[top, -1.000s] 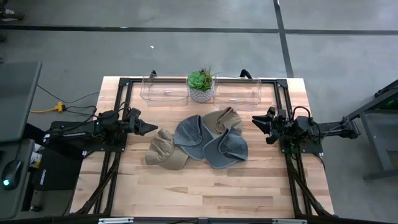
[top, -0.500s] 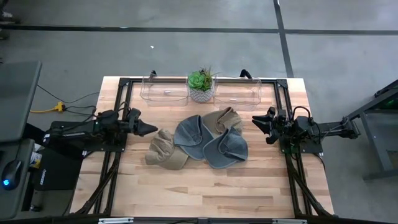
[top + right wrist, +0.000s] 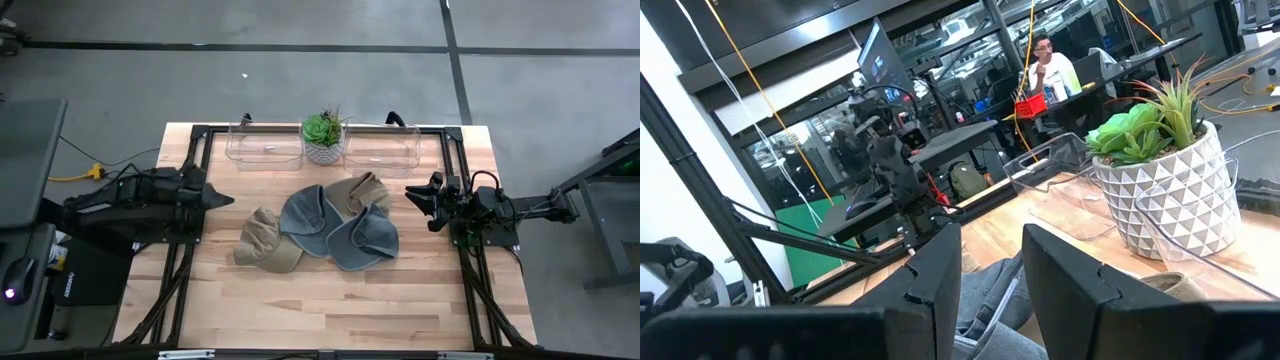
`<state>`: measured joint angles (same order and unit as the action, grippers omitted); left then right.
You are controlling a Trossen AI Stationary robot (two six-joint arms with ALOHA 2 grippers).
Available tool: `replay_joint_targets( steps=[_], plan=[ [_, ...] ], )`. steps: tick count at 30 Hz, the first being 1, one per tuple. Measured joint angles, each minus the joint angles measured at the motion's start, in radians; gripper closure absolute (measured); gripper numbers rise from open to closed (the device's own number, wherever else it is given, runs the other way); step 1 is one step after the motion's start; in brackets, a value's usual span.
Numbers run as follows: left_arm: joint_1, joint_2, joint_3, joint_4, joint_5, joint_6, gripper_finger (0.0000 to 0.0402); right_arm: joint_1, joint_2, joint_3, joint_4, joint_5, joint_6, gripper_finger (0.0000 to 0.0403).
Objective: Pick & Place hat
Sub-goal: Put the left light brown cap into the right transparent bin
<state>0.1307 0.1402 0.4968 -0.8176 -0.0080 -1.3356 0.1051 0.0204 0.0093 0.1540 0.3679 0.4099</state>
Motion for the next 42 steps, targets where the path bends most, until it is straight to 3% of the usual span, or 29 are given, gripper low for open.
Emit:
replay_joint_targets(
  steps=[6, 15, 23, 32, 42],
  plan=[
    [0.000, 0.139, 0.035, -0.100, -0.062, -0.004, 0.0231, 0.000, 0.000, 0.000, 0.000, 0.000, 0.000, 0.0298],
    [0.000, 0.410, 0.035, -0.091, 0.041, 0.045, 0.0231, 0.000, 0.000, 0.000, 0.000, 0.000, 0.000, 0.0298],
    [0.000, 0.603, 0.035, 0.059, -0.005, 0.228, 0.0231, 0.000, 0.000, 0.000, 0.000, 0.000, 0.000, 0.0298],
    [0.014, 0.792, 0.035, 0.238, -0.027, 0.305, 0.0231, 0.000, 0.000, 0.000, 0.000, 0.000, 0.000, 0.0298],
    [0.105, 0.858, 0.034, 0.293, 0.013, 0.496, 0.0231, 0.000, 0.000, 0.000, 0.000, 0.000, 0.000, 0.0298]
  ],
)
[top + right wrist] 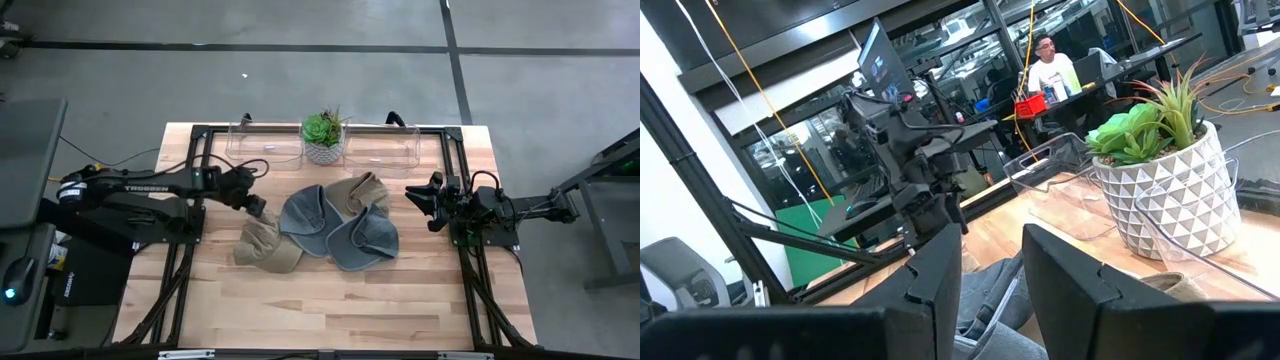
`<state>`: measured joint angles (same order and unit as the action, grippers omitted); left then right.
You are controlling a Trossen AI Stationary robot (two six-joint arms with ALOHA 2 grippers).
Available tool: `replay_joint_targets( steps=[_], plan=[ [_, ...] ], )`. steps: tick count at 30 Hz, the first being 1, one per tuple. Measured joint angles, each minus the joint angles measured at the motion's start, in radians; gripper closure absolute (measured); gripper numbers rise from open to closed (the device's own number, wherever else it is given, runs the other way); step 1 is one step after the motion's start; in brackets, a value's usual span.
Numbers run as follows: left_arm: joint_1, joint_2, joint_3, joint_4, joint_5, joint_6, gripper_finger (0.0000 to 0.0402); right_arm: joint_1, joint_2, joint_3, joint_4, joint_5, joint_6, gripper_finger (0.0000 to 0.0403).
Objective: Pick & Place hat
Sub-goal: Put the left light brown cap into the right transparent bin
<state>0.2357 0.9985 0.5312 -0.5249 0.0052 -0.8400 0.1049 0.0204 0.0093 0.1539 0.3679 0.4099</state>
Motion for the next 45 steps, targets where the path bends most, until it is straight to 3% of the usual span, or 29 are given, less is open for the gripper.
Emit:
replay_joint_targets(
  steps=[7, 15, 21, 29, 45],
  plan=[
    [0.053, 0.000, -0.001, -0.002, 0.035, 0.177, 0.0231, 0.000, 0.000, 0.000, 0.000, 0.000, 0.000, 0.0298],
    [0.118, 0.000, -0.002, -0.001, 0.256, 0.362, 0.0232, 0.000, 0.000, 0.000, 0.000, 0.000, 0.000, 0.0298],
    [0.177, 0.000, -0.002, -0.025, 0.245, 0.455, 0.0232, 0.000, 0.000, 0.000, 0.000, 0.000, 0.000, 0.0298],
    [0.232, 0.008, -0.002, -0.053, 0.325, 0.552, 0.0232, 0.000, 0.000, 0.000, 0.000, 0.000, 0.000, 0.0298],
    [0.251, 0.186, -0.003, 0.024, 0.429, 0.644, 0.0232, 0.000, 0.000, 0.000, 0.000, 0.000, 0.000, 0.0298]
  ],
)
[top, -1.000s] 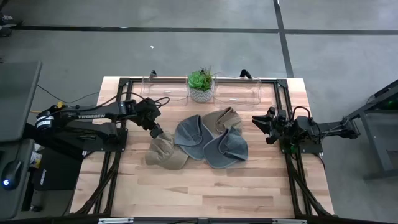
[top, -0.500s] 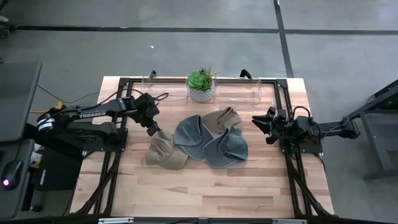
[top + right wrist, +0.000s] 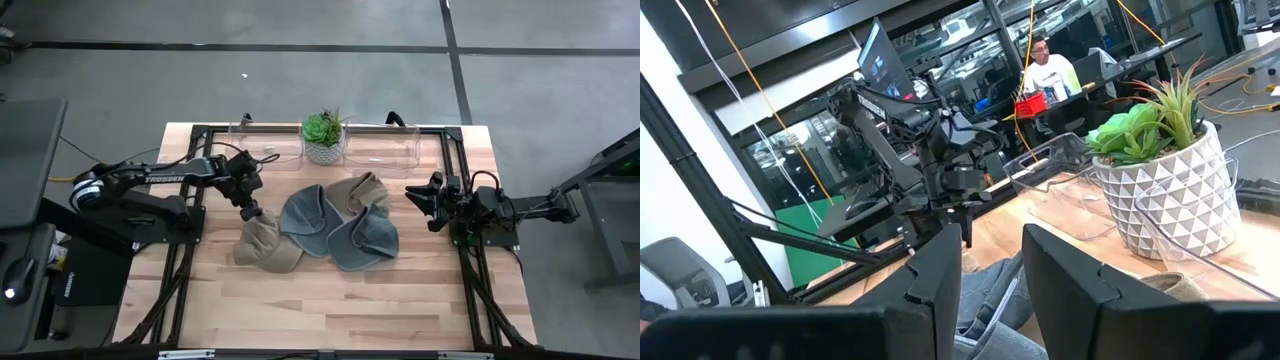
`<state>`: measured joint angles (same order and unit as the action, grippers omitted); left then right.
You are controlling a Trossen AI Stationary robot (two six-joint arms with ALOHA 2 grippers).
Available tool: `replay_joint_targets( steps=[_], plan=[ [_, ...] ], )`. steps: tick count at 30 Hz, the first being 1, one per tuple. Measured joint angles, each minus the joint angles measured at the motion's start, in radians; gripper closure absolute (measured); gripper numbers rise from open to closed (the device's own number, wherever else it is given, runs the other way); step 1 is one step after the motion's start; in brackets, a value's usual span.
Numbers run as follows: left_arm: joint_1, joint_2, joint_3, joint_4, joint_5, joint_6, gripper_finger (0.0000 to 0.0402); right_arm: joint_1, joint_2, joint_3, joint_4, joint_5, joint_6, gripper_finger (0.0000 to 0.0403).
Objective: Pick & Place hat
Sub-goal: Put the left light brown cap into the right transparent bin
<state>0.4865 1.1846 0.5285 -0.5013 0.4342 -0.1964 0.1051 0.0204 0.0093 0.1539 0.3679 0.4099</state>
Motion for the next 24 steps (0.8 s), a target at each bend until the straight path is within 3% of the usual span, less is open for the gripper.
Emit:
replay_joint_targets(
  steps=[8, 20, 24],
  plan=[
    [0.000, 0.038, 0.000, 0.010, 0.070, 0.016, 0.0232, 0.000, 0.000, 0.000, 0.000, 0.000, 0.000, 0.0298],
    [0.000, 0.039, 0.000, 0.038, 0.091, 0.017, 0.0233, 0.000, 0.000, 0.000, 0.000, 0.000, 0.000, 0.0298],
    [0.000, 0.039, 0.000, 0.040, 0.102, 0.009, 0.0259, 0.000, 0.000, 0.000, 0.000, 0.000, 0.000, 0.0298]
  ],
)
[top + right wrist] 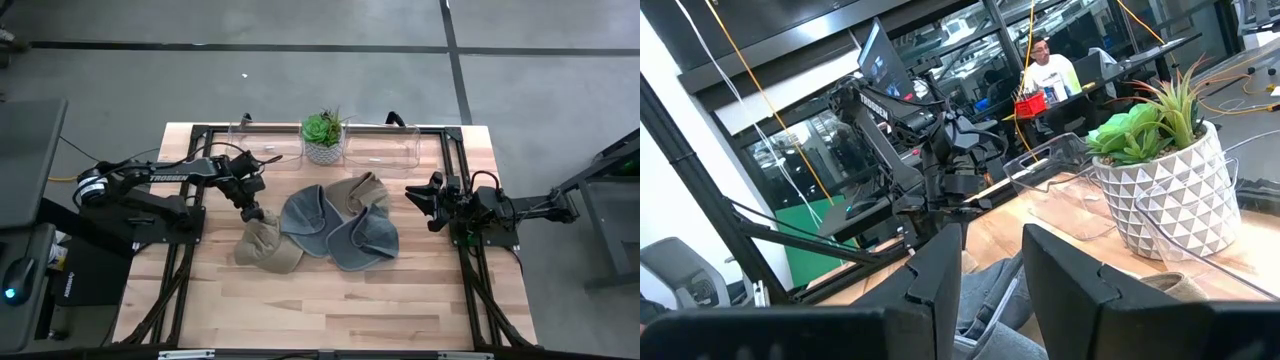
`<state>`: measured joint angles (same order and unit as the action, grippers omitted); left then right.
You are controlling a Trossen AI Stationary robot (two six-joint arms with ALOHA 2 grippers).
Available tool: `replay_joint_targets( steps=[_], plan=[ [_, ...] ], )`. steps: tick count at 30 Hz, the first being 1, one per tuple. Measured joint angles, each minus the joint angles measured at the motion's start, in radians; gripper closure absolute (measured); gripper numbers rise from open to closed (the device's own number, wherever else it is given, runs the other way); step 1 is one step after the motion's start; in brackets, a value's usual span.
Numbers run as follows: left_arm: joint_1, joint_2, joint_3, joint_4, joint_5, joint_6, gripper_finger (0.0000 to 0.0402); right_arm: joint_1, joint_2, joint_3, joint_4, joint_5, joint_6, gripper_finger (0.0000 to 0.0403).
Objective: Pick & Place hat
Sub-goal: Put the left light brown cap into the right transparent bin
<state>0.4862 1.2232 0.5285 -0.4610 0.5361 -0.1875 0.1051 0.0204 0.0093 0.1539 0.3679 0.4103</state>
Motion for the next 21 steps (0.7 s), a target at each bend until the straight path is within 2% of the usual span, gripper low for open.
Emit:
replay_joint_targets(
  steps=[9, 15, 21],
  plan=[
    [0.000, -0.003, 0.001, 0.000, 0.040, -0.015, 0.0393, 0.000, 0.000, 0.000, 0.000, 0.000, 0.000, 0.0298],
    [0.000, -0.032, 0.001, 0.007, 0.039, -0.137, 0.0399, 0.000, 0.000, 0.000, 0.000, 0.000, 0.000, 0.0298],
    [0.000, -0.126, 0.002, -0.043, 0.032, -0.225, 0.0401, 0.000, 0.000, 0.000, 0.000, 0.000, 0.000, 0.0298]
  ],
)
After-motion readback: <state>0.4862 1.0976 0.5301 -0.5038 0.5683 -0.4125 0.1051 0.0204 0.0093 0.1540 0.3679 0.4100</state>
